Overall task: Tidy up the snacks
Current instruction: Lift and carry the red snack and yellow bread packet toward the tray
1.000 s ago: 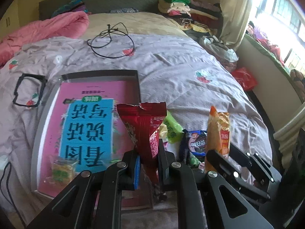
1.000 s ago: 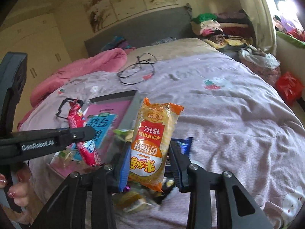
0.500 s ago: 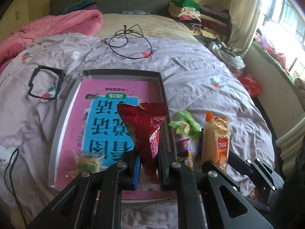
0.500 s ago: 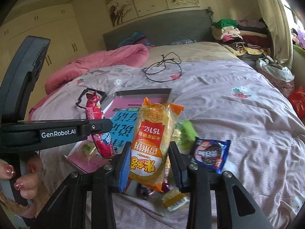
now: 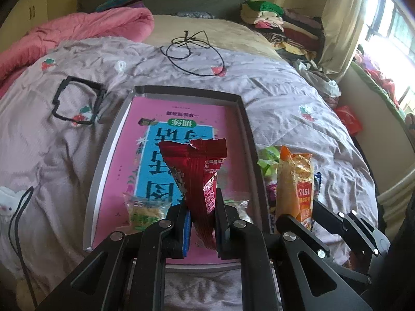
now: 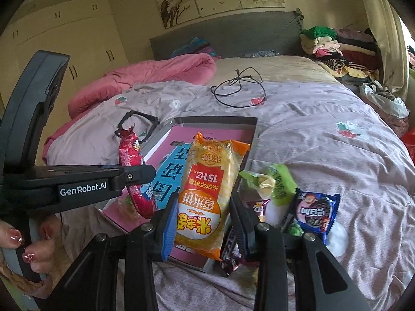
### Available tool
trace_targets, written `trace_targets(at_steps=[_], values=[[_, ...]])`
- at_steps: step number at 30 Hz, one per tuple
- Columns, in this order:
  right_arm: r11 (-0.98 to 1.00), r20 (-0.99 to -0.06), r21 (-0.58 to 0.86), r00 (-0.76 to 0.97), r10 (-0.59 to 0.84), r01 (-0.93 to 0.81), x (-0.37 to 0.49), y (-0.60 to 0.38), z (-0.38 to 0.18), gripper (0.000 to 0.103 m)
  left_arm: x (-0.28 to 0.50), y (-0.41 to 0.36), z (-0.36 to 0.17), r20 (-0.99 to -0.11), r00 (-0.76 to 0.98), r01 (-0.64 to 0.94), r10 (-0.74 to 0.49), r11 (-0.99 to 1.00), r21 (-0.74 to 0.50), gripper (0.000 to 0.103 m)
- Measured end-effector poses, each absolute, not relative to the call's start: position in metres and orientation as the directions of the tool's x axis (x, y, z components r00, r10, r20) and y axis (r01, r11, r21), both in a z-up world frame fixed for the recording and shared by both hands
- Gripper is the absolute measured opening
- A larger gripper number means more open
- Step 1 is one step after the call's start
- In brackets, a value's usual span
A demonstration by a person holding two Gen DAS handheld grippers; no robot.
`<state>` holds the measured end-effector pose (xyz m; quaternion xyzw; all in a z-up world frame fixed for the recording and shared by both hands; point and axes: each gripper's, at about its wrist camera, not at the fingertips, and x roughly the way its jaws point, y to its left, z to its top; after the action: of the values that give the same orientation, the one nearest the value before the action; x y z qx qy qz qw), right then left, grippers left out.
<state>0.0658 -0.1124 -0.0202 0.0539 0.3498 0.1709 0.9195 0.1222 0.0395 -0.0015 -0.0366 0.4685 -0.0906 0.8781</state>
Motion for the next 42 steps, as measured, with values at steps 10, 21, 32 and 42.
trace_targets(at_steps=[10,21,32,42], values=[[0.935,-0.648,0.208,0.676,0.351,-0.287,0.075,-0.098,-0.028,0.038,0.126,0.056,-0.011,-0.822,0.537,0.095,-0.186,0.982,-0.160,0.015],[0.936,-0.677,0.190,0.650,0.344,-0.297,0.082,-0.086,-0.041,0.038,0.132,0.074,-0.021,-0.831,0.526,0.063,-0.182,0.982,-0.176,0.015],[0.945,-0.708,0.154,0.635,0.310,-0.290,0.089,-0.078,-0.052,0.039,0.136,0.088,-0.023,-0.825,0.521,0.062,-0.218,0.974,-0.218,0.015],[0.950,-0.718,0.166,0.628,0.300,-0.263,0.087,-0.087,-0.056,0.039,0.125,0.043,-0.035,-0.842,0.469,0.205,-0.268,0.960,-0.192,0.015]])
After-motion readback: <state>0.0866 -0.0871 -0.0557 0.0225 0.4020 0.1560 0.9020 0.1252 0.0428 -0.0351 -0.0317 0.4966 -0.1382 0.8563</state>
